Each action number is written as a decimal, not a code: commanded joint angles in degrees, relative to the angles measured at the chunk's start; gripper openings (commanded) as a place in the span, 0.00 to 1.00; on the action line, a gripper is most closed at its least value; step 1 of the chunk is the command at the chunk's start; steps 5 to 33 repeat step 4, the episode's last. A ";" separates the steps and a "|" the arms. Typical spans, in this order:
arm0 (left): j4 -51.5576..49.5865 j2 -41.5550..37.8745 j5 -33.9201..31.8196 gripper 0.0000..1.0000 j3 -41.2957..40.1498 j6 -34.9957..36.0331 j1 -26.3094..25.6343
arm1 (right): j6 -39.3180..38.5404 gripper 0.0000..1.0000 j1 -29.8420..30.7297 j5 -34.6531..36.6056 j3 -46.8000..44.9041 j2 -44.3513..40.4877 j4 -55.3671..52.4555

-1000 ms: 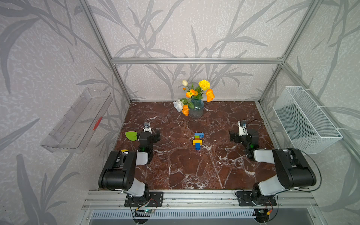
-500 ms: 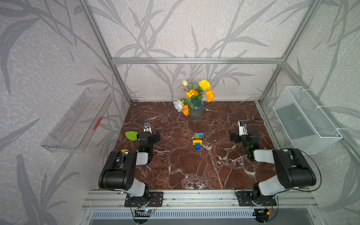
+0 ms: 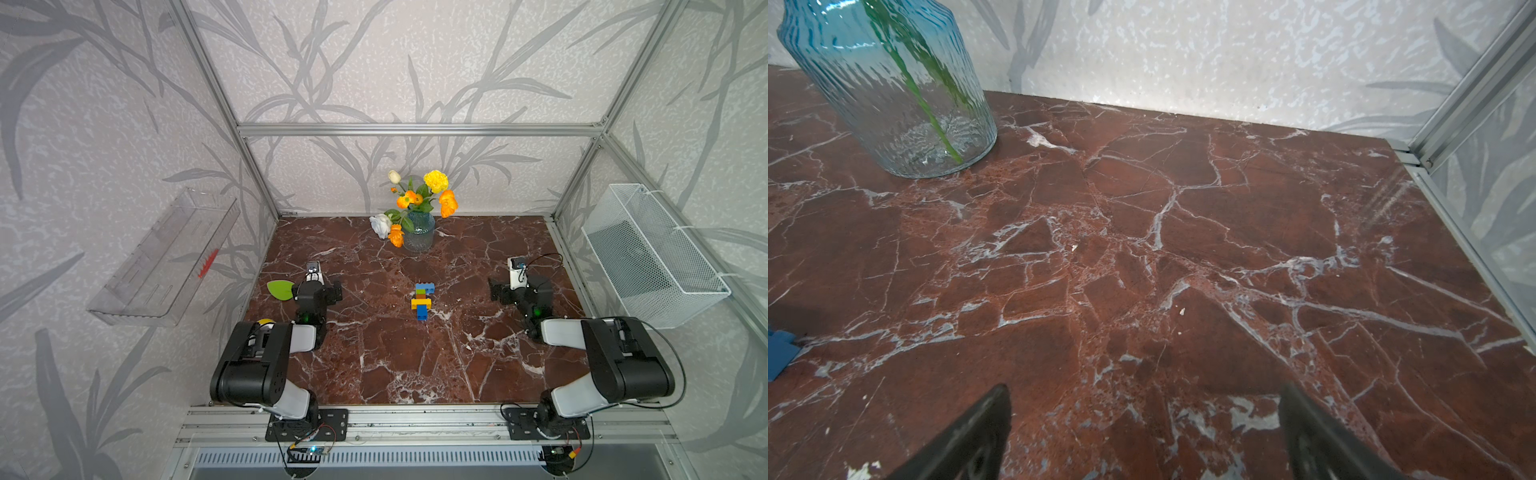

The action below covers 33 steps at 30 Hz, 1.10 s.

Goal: Assemble the letter f with lego
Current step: Reset both arms

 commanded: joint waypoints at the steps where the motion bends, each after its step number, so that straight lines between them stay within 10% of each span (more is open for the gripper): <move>1: -0.43 0.38 -0.16 0.99 1.26 -0.38 0.40 | -0.65 0.99 -0.10 -0.41 -0.12 0.32 1.04; 33: -0.47 0.38 -0.14 0.99 1.34 -0.41 0.38 | -0.56 0.99 -0.06 -0.41 -0.29 0.24 1.20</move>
